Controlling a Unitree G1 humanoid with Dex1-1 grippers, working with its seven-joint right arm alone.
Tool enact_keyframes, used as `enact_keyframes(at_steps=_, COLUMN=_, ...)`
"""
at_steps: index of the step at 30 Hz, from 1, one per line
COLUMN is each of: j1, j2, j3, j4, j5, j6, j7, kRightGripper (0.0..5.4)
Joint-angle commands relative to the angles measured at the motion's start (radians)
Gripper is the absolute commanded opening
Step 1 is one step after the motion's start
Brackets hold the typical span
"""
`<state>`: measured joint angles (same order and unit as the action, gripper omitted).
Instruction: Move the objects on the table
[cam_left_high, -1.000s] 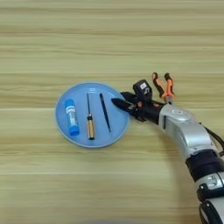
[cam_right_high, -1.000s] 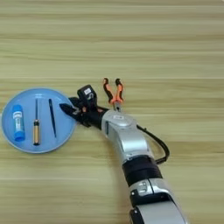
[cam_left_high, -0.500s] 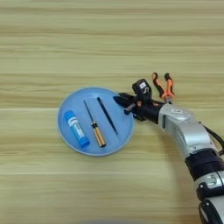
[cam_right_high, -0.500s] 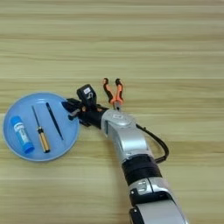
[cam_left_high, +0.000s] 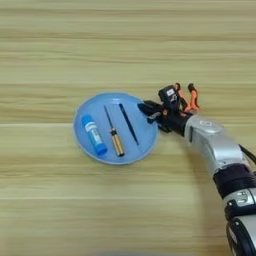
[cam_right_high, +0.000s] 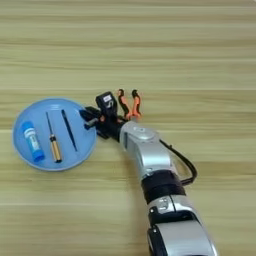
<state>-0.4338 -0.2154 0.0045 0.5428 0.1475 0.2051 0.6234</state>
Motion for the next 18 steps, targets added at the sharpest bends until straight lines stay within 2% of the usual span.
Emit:
enact_keyframes(at_steps=1, j1=-0.110, j2=-0.009, j3=-0.055, j4=-0.007, j5=0.017, j6=-0.051, j7=-0.059, kRightGripper=0.40)
enact_keyframes(at_steps=9, j1=-0.152, j2=0.002, j3=-0.112, j4=0.052, j5=0.019, j6=-0.098, j7=-0.133, kRightGripper=0.38)
enact_keyframes(at_steps=18, j1=-0.184, j2=0.001, j3=-0.147, j4=0.105, j5=0.023, j6=-0.133, j7=-0.176, kRightGripper=0.38)
